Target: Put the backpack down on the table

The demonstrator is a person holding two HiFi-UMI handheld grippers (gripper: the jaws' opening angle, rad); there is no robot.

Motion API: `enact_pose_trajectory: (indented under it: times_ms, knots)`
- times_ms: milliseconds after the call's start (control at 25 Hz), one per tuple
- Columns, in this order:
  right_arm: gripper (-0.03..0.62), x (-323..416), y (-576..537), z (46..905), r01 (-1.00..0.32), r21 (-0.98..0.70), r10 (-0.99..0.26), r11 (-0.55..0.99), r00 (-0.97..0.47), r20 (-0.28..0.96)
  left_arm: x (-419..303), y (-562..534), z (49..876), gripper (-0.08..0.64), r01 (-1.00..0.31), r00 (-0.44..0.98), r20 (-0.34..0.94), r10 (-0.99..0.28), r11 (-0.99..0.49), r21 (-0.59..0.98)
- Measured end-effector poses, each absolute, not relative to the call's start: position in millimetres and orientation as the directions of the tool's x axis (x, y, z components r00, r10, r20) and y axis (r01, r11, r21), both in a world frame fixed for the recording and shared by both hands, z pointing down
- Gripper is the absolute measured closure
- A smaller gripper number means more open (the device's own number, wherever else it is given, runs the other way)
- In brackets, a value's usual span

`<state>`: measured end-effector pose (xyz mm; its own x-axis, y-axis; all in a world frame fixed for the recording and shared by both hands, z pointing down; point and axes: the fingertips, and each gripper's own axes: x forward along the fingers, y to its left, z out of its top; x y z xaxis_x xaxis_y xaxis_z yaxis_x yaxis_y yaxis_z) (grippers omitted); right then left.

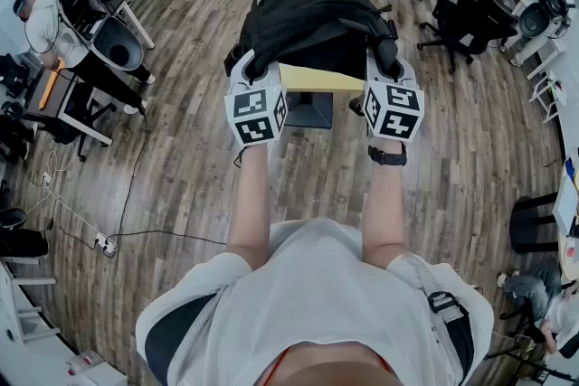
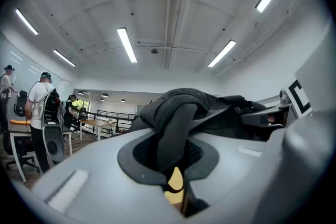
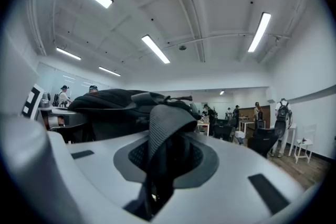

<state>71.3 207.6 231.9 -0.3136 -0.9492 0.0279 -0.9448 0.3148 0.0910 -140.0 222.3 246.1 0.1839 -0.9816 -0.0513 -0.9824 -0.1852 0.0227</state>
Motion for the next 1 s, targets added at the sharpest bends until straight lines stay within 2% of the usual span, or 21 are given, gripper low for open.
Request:
enact_pose_trajectory:
  times_ms: [1000]
  knots:
    - [0.514,169,230,243,-0.95,0.083,-0.954,0.3,-0.299,0.027,-42,246,253,0.517,-0.974,0.22,-0.081,-0.972,-0.224,0.042]
